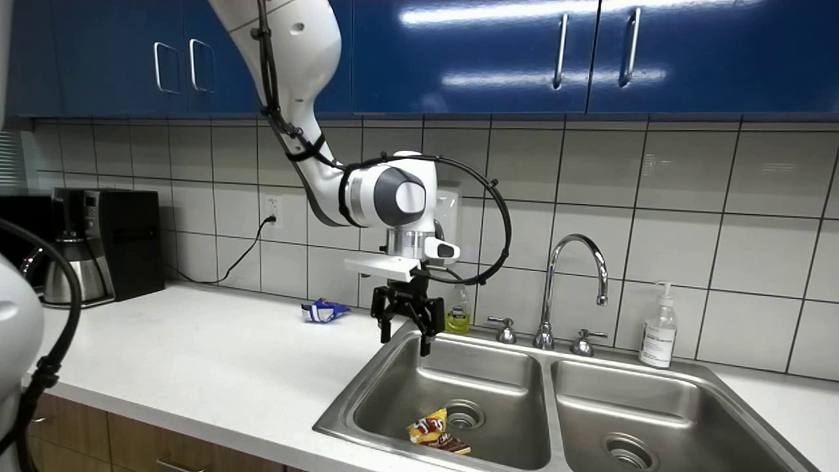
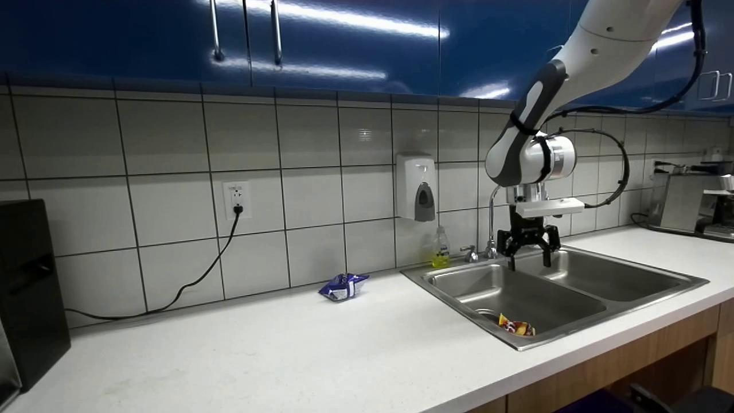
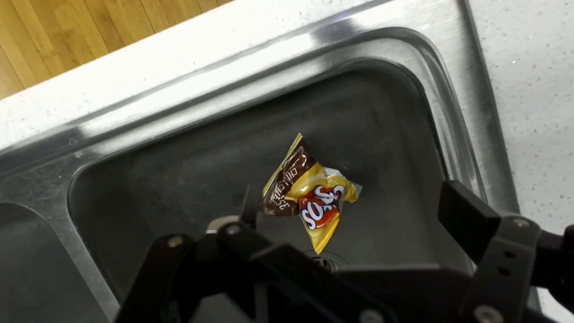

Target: Pick up the snack from the sink and place it on the counter

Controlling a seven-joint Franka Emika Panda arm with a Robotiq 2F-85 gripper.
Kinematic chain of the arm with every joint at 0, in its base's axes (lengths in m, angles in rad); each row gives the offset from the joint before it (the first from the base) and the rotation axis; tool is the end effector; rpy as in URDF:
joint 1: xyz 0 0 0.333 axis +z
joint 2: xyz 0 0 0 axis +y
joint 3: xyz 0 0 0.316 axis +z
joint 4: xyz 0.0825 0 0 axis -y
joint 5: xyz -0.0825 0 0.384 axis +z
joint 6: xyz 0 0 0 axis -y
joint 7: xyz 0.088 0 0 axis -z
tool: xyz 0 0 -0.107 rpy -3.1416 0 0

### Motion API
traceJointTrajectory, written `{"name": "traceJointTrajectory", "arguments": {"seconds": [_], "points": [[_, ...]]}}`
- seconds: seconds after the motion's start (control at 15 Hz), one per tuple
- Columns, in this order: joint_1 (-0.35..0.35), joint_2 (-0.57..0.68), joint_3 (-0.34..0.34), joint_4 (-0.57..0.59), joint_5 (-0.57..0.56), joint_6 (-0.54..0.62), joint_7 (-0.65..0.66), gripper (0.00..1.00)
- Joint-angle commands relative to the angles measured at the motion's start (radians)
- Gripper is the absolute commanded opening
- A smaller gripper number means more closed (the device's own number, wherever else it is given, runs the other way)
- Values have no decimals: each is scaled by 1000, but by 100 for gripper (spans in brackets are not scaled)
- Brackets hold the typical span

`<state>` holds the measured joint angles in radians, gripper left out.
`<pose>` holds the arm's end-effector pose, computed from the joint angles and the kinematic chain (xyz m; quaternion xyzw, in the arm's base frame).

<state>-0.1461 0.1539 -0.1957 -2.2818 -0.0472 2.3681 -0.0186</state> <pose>0.4921 -0.1760 0.2828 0.9887 -0.1429 -0.0376 0.0245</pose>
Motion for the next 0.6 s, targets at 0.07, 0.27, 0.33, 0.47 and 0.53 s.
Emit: {"name": "traceJointTrajectory", "arguments": {"seconds": [0.07, 0.27, 0.33, 0.47, 0.53], "points": [[-31, 141, 3, 89, -15, 31, -69, 100], [-50, 224, 1, 129, -21, 55, -103, 100], [-58, 252, 4, 144, -22, 61, -123, 100], [-70, 305, 6, 178, -31, 70, -154, 100], [-77, 334, 9, 197, -35, 73, -173, 100]]}}
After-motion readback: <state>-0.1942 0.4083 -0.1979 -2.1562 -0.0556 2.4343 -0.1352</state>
